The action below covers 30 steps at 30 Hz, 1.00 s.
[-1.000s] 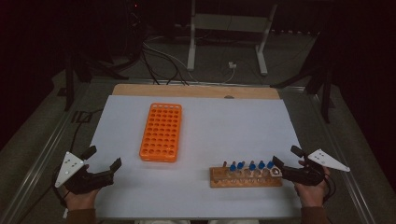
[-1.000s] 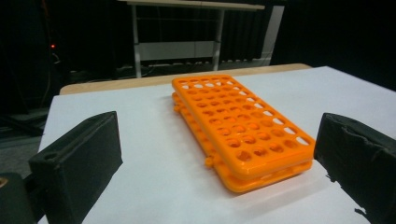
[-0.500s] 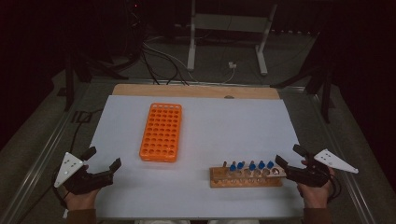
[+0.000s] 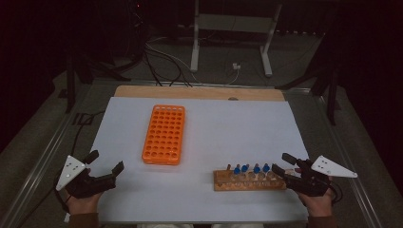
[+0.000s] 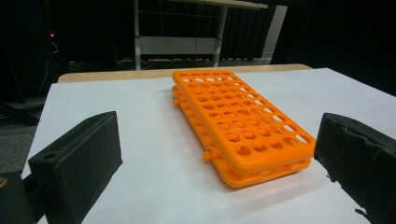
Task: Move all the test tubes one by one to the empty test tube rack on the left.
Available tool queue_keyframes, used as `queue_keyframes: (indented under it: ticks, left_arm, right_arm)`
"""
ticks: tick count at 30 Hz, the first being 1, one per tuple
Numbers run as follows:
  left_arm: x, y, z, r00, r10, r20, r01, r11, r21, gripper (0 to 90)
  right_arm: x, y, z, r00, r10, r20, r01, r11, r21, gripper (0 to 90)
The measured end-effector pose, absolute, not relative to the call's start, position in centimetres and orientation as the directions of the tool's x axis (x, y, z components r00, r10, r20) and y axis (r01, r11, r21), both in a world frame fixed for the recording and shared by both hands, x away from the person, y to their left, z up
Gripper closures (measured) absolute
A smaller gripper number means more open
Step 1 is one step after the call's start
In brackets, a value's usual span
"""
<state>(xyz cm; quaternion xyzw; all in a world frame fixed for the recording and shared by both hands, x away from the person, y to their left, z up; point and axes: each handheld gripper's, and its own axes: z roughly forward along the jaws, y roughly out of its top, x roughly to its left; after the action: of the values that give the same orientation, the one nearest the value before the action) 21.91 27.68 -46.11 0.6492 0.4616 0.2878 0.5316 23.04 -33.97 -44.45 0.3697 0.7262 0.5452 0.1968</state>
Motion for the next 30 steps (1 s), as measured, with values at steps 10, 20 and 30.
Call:
queue_keyframes:
  ticks: [10,20,30]
  left_arm:
    - [22.0,27.4,-46.3,0.416,0.902,-0.118,0.301,-0.014,0.953,1.7]
    - [22.0,27.3,-46.3,0.421,0.900,-0.114,0.308,-0.024,0.951,1.7]
    - [22.1,27.3,-46.3,0.422,0.899,-0.118,0.312,-0.021,0.950,1.7]
  right_arm:
    - [22.6,-33.5,-45.4,-0.664,0.743,0.086,0.345,0.202,0.917,53.8]
    - [22.4,-33.0,-46.4,-0.678,0.734,0.046,0.355,0.271,0.895,67.0]
    - [22.3,-32.7,-46.6,-0.684,0.729,0.031,0.352,0.293,0.889,76.7]
